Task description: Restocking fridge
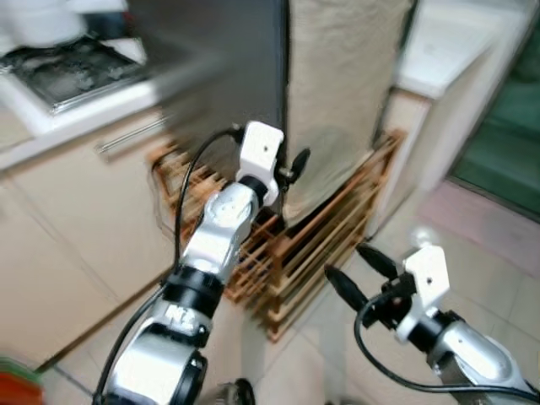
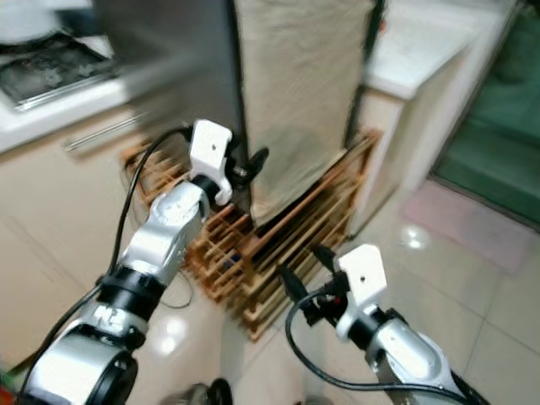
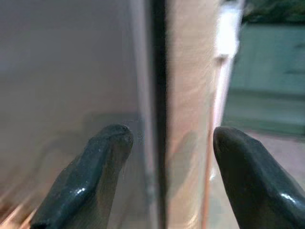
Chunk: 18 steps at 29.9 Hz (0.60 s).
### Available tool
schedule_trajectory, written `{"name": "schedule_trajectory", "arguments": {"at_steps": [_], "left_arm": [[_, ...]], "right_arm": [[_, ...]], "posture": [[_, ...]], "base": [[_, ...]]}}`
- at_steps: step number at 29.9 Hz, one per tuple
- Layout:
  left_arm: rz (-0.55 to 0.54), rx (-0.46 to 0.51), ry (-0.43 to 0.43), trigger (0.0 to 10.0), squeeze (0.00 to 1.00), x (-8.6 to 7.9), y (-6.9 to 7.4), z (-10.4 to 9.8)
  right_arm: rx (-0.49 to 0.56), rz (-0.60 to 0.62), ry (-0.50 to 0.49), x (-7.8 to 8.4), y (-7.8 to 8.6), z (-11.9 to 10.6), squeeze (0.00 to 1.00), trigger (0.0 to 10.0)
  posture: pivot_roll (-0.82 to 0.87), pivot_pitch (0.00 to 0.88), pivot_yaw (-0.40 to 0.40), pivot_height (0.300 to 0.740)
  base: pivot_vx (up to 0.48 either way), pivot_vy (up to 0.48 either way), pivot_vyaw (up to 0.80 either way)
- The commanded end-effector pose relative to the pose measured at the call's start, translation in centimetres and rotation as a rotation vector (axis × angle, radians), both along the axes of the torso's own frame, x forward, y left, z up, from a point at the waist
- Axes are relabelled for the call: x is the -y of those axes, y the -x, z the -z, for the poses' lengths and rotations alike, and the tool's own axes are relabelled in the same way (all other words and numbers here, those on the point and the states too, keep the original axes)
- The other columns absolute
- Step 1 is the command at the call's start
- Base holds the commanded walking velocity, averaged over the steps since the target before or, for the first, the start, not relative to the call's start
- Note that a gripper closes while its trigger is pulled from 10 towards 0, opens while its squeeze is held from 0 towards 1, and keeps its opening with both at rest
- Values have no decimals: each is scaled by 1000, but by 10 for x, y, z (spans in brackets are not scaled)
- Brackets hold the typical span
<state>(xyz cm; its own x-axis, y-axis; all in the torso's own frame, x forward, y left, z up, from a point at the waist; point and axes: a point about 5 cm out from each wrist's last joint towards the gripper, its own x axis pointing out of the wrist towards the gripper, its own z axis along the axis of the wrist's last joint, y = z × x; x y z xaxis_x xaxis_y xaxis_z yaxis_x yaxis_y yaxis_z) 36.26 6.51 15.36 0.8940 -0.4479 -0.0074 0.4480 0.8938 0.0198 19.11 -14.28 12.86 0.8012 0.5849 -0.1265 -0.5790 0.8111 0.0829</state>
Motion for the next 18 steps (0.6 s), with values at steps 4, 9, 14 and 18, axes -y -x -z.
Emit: {"name": "schedule_trajectory", "arguments": {"at_steps": [4, 9, 14, 18], "left_arm": [[-30, 19, 12, 10000, 0, -3, -7, -9], [-14, 45, 41, 10000, 0, 5, -11, -18], [64, 95, 88, 10000, 0, 18, -6, -27], [82, 116, 73, 10000, 0, 24, -6, -29]], "right_arm": [[12, 2, 53, 0, 3, 4, 0, 10000], [130, 41, 215, 6, 0, 11, 0, 10000], [145, 75, 221, 6, -2, 14, 0, 10000], [164, 80, 217, 10, -1, 13, 0, 10000]], "posture": [[-210, 38, 58, 724], [-206, 39, 62, 724], [-204, 42, 64, 724], [-203, 44, 63, 724]], "base": [[0, 0, 0], [0, 0, 0], [0, 0, 0], [0, 0, 0]]}}
